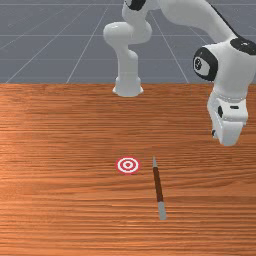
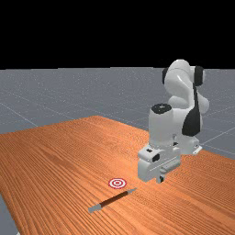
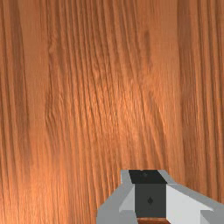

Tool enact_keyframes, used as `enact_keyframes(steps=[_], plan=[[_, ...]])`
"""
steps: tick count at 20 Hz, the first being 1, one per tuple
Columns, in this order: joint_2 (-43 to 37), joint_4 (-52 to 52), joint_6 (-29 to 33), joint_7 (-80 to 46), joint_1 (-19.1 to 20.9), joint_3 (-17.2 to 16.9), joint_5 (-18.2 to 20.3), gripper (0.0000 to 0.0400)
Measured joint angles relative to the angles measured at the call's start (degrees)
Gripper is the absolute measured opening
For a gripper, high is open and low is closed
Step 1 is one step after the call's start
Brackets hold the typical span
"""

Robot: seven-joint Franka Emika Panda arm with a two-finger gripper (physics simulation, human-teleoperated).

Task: Pick up the pen and put it to the marker

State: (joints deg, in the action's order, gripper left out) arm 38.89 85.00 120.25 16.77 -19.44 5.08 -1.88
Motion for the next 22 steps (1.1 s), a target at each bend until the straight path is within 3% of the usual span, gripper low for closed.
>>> enact_keyframes(steps=[4, 5, 6, 9, 10, 11, 14, 15, 19, 21, 22], plan=[[10.16, -18.06, -7.45, 1.45, 0.34, -0.5, -0.29, 0.0], [8.43, -14.25, -3.88, 1.15, 0.42, -0.85, -0.72, 0.0], [12.7, -21.93, -7.52, 1.68, 0.5, -0.93, -0.69, 0.0], [14.26, -22.33, -6.57, 1.76, 0.59, -0.96, -0.65, 0.0], [19.6, -28.32, -8.5, 2.27, 0.66, -0.63, -0.15, 0.0], [18.99, -23.78, -2.76, 0.16, 0.4, -1.29, -0.34, 0.0], [19.99, -19.23, 5.03, 0.66, 0.01, -1.99, -1.64, 0.0], [22.43, -23.8, -0.12, 3.65, 0.58, -0.94, -1.22, 0.0], [22.91, -23.69, 0.09, 1.84, 0.4, -1.89, -1.53, 0.0], [23.02, -21.92, 3.35, 2.07, 0.68, -1.6, -1.25, 0.0], [24.78, -24.76, 1.03, 1.67, 0.25, -2.08, -1.65, 0.0]])
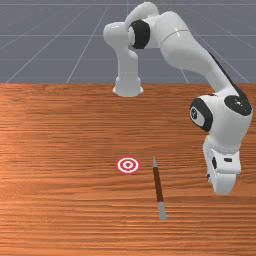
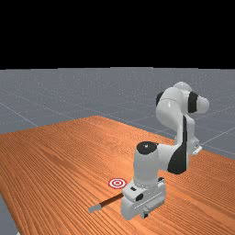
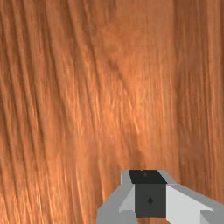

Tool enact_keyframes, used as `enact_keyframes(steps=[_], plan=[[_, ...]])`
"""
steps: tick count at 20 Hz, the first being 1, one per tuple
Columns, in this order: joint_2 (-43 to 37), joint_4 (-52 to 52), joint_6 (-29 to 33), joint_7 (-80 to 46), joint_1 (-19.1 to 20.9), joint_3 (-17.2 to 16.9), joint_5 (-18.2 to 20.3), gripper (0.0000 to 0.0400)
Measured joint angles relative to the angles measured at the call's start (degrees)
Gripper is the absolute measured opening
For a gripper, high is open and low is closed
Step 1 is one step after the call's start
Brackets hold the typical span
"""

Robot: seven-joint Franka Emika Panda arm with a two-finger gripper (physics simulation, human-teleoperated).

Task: Pick up the pen and put it to the marker

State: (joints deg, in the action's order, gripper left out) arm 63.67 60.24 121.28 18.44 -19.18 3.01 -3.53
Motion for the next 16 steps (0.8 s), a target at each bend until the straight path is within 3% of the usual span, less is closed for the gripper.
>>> enact_keyframes(steps=[8, 9, 14, 15, 16], plan=[[2.24, -0.22, 0.78, -0.23, -0.31, -1.26, -1.12, 0.0], [0.62, 3.18, 3.42, 4.73, 1.65, 0.6, -0.51, 0.0], [-2.86, 9.78, 6.57, 8.57, 5.28, 0.38, -0.6, 0.0], [-2.87, 9.54, 5.58, 5.29, 4.39, -1.62, -1.47, 0.0], [-3.66, 11.29, 7.24, 8.99, 6.26, 0.05, -0.57, 0.0]])
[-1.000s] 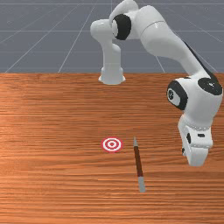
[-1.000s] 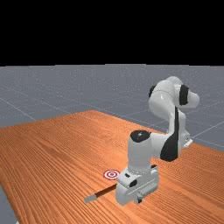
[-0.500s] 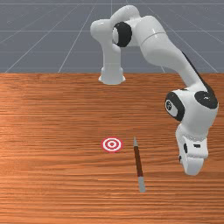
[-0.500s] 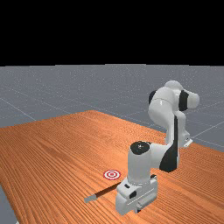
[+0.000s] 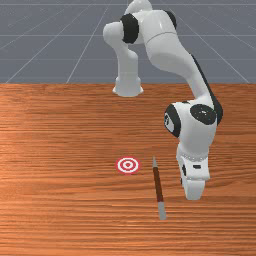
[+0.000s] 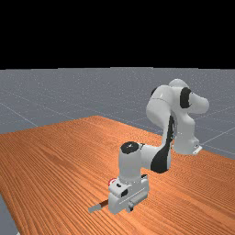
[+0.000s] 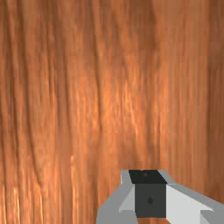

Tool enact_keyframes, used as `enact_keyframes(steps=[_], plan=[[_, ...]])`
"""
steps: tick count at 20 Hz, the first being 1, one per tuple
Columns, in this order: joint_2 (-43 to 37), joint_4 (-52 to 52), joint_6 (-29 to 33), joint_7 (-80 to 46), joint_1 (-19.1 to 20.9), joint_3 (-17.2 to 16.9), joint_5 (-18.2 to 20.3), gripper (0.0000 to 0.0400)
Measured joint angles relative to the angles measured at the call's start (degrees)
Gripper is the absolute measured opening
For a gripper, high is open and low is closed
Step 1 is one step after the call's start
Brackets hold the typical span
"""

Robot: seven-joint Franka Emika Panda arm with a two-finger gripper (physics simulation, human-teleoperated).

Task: Pick up the pen and put it to the marker

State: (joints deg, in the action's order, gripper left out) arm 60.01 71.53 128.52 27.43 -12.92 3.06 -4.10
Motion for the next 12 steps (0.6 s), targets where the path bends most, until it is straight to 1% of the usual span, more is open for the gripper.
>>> enact_keyframes(steps=[1, 2, 4, 5, 6, 7, 8, 9, 10, 11, 12], plan=[[-0.25, 0.47, 0.22, -0.05, 0.36, -0.13, 0.1, 0.0], [0.71, -1.39, -1.59, -0.93, 0.49, -0.23, 0.59, 0.0], [0.62, -0.89, -0.11, -1.43, 0.41, -0.46, 0.5, 0.0], [1.43, -2.48, -0.91, -2.47, 0.3, -0.64, 0.81, 0.0001], [3.18, -5.88, -2.53, -2.52, 0.3, -0.67, 0.89, 0.0001], [5.43, -9.94, -3.86, 0.68, 1.43, 0.92, 1.78, 0.0], [9.42, -17.61, -7.38, 1.13, 1.4, 1.02, 1.96, 0.0], [10.61, -19.85, -8.91, -0.1, 0.6, -0.33, 0.84, 0.0], [10.63, -19.84, -8.9, -0.1, 0.62, -0.34, 0.85, 0.0], [14.18, -26.82, -12.12, 2.91, 0.58, -0.04, 0.45, 0.0], [13.67, -25.54, -11.5, 3.19, 0.9, 0.01, 0.45, 0.0]])
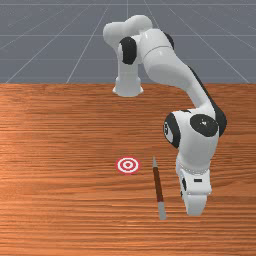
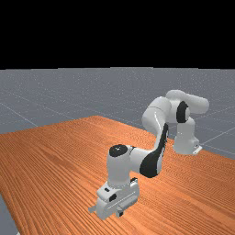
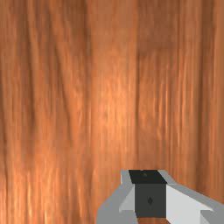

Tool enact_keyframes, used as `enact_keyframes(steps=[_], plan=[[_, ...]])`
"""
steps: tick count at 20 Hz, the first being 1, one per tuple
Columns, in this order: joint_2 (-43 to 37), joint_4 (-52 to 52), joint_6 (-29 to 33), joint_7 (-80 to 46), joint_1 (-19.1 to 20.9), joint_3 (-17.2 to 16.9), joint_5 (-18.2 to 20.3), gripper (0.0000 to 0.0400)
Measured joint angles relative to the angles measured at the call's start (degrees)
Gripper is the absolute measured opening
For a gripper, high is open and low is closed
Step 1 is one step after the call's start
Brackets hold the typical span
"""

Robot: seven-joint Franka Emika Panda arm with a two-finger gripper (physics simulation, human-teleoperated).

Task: Pick up the pen and put it to the marker

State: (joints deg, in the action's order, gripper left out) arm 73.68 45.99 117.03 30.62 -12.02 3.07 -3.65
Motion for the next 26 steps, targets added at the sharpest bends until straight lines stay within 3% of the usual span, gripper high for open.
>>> enact_keyframes(steps=[11, 12, 24, 26], plan=[[-6.04, 11.28, 5.35, 8.31, 6.81, -0.14, -0.31, 0.0], [-6.02, 11.11, 5.01, 5.52, 6.4, -1.49, -0.7, 0.0], [-6.72, 12.27, 4.48, 8.39, 8.86, -0.96, -0.06, 0.0], [-11.04, 20.84, 9.7, 4.54, 8.61, -1.61, 0.61, 0.0]])
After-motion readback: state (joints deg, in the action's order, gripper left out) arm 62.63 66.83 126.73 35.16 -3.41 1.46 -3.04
